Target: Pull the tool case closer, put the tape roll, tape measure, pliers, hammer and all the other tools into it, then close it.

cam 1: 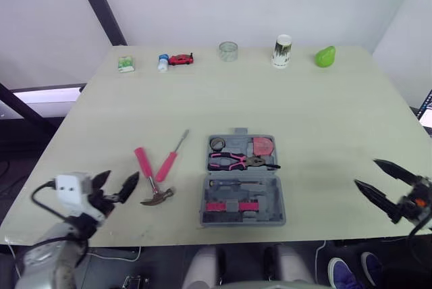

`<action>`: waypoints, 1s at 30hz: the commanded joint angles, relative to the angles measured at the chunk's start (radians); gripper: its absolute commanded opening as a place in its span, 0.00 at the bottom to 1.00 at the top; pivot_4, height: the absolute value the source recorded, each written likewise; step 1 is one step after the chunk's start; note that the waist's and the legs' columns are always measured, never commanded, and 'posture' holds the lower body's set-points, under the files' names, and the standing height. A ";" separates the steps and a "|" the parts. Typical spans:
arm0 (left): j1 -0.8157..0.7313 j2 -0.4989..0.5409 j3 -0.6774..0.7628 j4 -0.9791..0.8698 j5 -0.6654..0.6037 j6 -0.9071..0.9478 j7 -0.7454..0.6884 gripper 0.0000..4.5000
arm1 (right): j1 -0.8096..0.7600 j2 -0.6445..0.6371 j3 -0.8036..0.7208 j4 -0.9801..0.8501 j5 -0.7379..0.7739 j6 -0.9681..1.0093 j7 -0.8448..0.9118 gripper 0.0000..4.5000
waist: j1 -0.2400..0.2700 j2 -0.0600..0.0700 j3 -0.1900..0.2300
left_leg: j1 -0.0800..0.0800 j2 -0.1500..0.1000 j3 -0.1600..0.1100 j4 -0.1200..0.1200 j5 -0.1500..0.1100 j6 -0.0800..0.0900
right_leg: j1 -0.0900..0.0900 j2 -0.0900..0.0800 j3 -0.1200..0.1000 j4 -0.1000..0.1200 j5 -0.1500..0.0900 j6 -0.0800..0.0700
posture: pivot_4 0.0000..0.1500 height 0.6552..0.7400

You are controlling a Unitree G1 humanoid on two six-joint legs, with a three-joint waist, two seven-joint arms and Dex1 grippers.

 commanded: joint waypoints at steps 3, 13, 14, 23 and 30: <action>0.011 -0.108 -0.113 -0.191 0.102 0.144 0.261 1.00 | -0.145 -0.072 0.109 -0.093 0.019 0.022 0.091 0.97 | 0.005 -0.001 0.000 | 0.000 -0.001 0.000 0.000 0.000 0.000 | 0.000 0.000 -0.001 0.000 0.000 0.000 | 1.00 1.00; -0.007 -0.164 -0.254 -0.261 0.274 0.344 0.476 1.00 | -0.312 -0.071 0.237 -0.123 -0.006 0.045 0.089 0.97 | 0.024 -0.002 0.000 | 0.000 -0.002 -0.003 0.002 0.000 0.000 | 0.002 0.009 -0.002 0.001 0.000 0.000 | 1.00 1.00; -0.012 -0.179 -0.252 -0.264 0.275 0.365 0.493 1.00 | -0.317 -0.070 0.243 -0.129 -0.004 0.049 0.087 0.97 | 0.024 -0.002 0.000 | 0.000 -0.002 -0.002 0.002 0.000 0.000 | 0.002 0.009 -0.003 0.001 0.000 0.000 | 1.00 1.00; -0.100 -0.185 -0.241 -0.218 0.287 0.503 0.499 1.00 | -0.359 -0.058 0.299 -0.153 -0.024 0.053 0.064 0.97 | 0.021 -0.001 0.000 | 0.001 -0.002 -0.002 0.002 0.000 0.000 | 0.002 0.011 -0.003 0.002 0.000 0.000 | 1.00 1.00; -0.205 -0.238 -0.155 -0.230 0.255 0.802 0.554 1.00 | -0.369 -0.045 0.315 -0.163 -0.033 0.051 0.039 0.97 | 0.022 0.000 -0.001 | 0.001 -0.003 -0.002 0.002 0.000 0.000 | 0.003 0.010 -0.004 0.002 0.000 0.000 | 1.00 1.00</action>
